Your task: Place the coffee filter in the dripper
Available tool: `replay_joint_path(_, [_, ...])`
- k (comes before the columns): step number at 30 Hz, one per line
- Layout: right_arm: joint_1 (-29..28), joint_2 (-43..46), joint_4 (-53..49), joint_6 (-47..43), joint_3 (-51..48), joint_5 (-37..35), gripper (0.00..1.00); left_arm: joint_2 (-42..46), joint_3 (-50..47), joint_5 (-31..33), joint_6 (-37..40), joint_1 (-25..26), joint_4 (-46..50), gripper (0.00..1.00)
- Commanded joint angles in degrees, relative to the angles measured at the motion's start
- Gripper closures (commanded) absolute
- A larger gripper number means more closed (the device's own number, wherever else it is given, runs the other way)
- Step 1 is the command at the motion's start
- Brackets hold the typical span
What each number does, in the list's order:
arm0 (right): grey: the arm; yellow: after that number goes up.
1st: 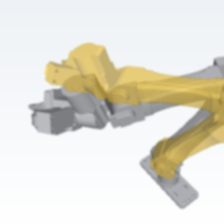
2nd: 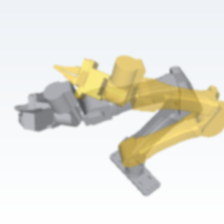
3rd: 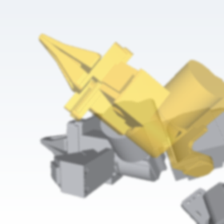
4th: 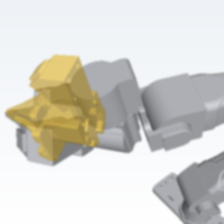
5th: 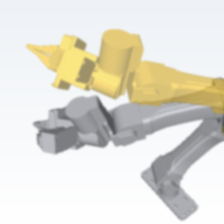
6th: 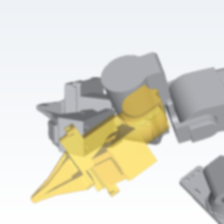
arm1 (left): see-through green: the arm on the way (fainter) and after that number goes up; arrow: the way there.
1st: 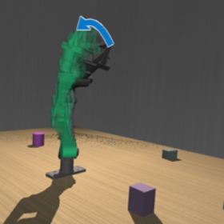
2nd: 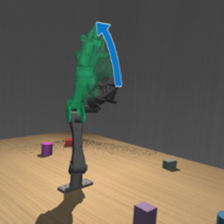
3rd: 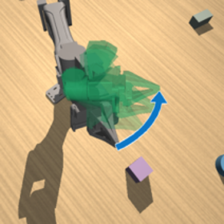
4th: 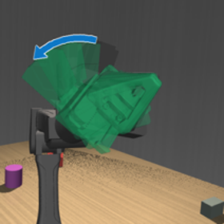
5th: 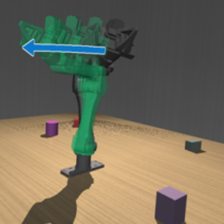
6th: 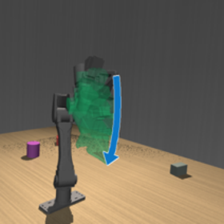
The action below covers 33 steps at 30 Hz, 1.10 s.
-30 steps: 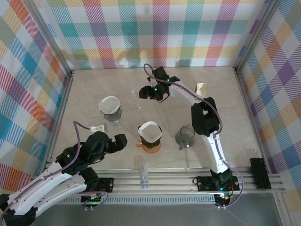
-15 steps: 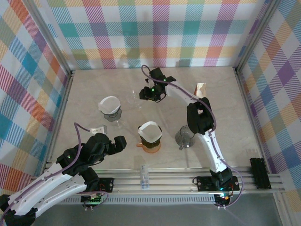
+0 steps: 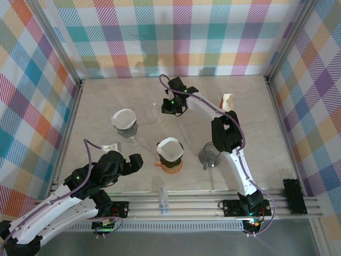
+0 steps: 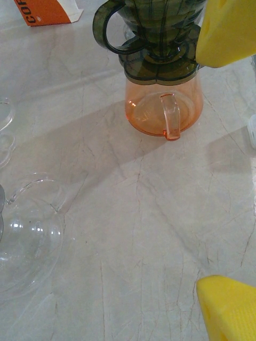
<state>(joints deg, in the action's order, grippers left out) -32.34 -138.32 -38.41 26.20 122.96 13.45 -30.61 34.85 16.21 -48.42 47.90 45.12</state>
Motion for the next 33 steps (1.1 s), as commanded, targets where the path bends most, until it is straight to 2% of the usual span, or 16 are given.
replay_joint_path(1, [-0.1, 6.1, -0.3, 0.8, -2.4, -4.1, 0.96, 0.2, -0.2, 1.3, 0.0, -0.5, 0.8, 0.00])
replay_joint_path(6, [0.9, 13.1, 0.7, 1.4, -10.1, -6.7, 1.00, 0.1, -0.1, 1.3, 0.2, -0.5, 0.7, 0.00])
replay_joint_path(18, [6.0, 33.2, 2.7, -0.5, -39.6, -12.3, 0.98, -2.4, -0.6, 0.1, 0.3, -0.6, -1.7, 0.00])
replay_joint_path(24, [6.9, 39.8, 2.4, -1.0, -48.2, -15.8, 0.97, -3.1, -0.8, -0.3, 0.1, -0.6, -1.9, 0.00])
replay_joint_path(29, [7.3, 41.2, 2.5, -0.8, -50.7, -16.9, 0.90, -3.1, -1.5, -0.4, -0.1, -0.6, -2.1, 0.00])
replay_joint_path(33, [7.3, 40.7, 3.1, -0.4, -50.6, -16.9, 0.80, -3.3, -2.2, -0.6, -0.4, -0.6, -2.2, 0.00])
